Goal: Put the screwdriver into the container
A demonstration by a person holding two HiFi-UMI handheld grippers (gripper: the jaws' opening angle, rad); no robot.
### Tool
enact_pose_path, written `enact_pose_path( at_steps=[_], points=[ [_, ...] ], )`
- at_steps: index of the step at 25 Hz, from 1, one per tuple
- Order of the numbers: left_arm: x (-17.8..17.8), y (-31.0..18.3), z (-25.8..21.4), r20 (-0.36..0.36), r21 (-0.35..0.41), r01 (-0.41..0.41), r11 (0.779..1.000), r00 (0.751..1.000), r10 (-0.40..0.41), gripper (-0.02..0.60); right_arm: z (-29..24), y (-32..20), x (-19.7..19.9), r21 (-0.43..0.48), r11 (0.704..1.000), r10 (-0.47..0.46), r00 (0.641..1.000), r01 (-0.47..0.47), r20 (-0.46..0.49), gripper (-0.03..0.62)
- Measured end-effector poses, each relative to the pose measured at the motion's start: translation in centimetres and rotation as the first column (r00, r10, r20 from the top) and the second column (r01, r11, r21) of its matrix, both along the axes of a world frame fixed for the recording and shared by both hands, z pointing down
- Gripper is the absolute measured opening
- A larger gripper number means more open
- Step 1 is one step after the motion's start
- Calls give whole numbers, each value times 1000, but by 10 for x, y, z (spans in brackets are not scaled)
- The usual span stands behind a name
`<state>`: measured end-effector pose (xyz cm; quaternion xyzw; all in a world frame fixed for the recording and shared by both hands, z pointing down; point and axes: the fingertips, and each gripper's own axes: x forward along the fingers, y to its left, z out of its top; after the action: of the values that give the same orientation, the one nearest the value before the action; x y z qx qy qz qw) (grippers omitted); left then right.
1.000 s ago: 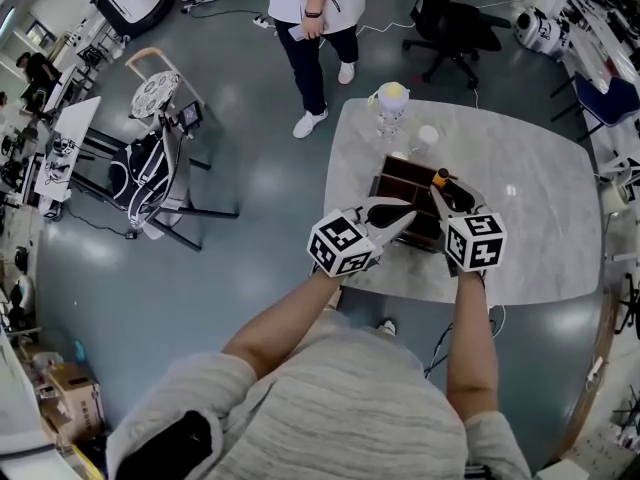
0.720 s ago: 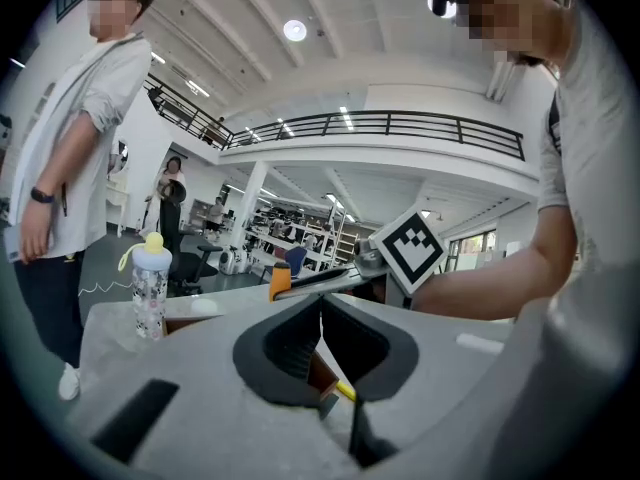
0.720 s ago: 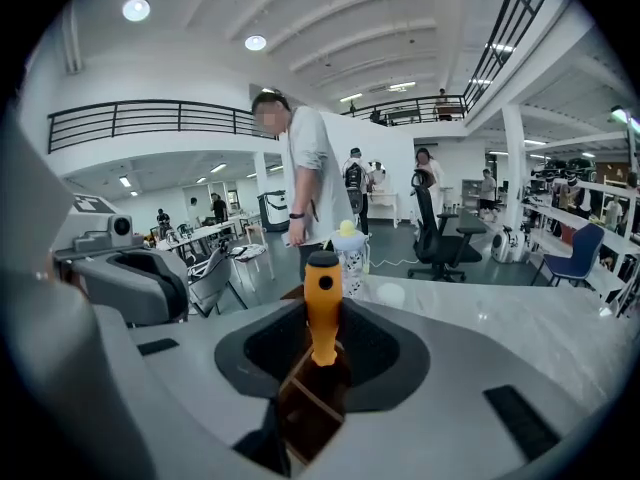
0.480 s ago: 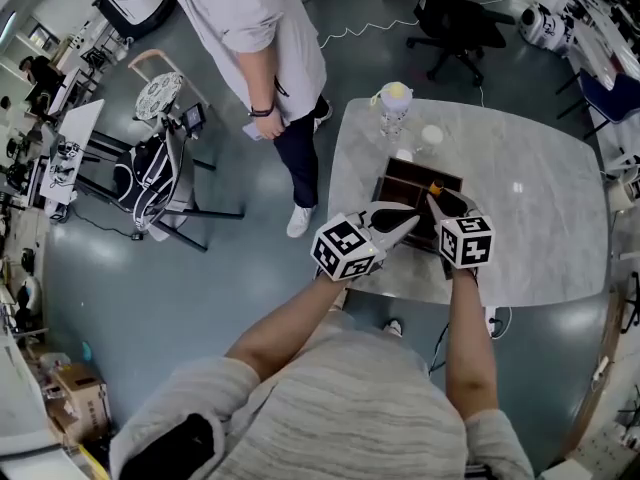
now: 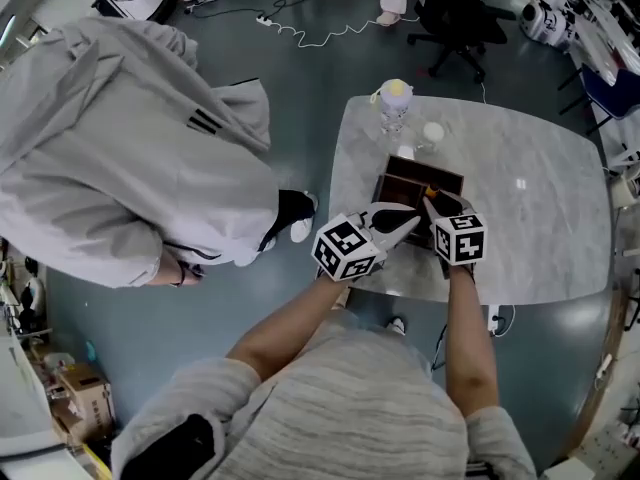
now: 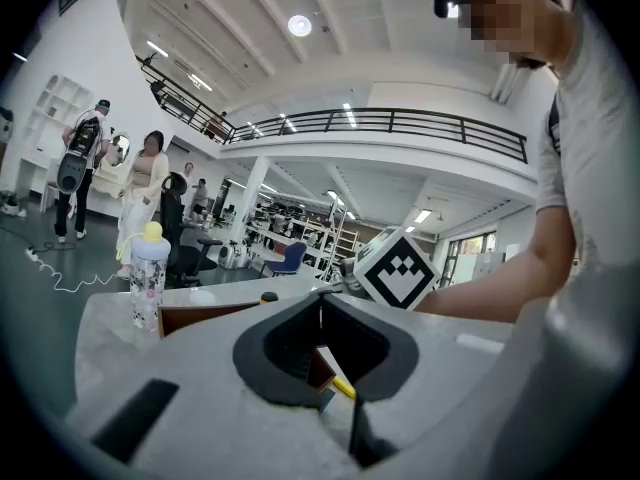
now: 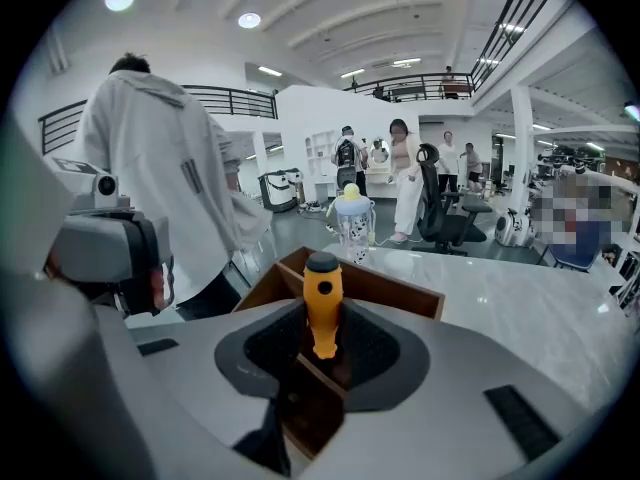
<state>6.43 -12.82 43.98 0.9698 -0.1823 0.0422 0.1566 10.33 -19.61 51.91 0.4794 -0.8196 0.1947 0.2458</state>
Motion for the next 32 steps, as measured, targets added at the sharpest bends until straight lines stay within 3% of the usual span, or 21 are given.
enact_pose_path(
  at_steps=[18, 32],
  points=[
    [12, -5, 5, 12, 1, -17, 1000, 1000, 17, 20, -28, -3, 6, 84, 996, -20, 999, 18, 34, 101],
    [59, 25, 14, 19, -16, -80, 997, 997, 80, 20, -37, 43, 69, 92, 995, 40, 999, -42, 21, 101]
  ],
)
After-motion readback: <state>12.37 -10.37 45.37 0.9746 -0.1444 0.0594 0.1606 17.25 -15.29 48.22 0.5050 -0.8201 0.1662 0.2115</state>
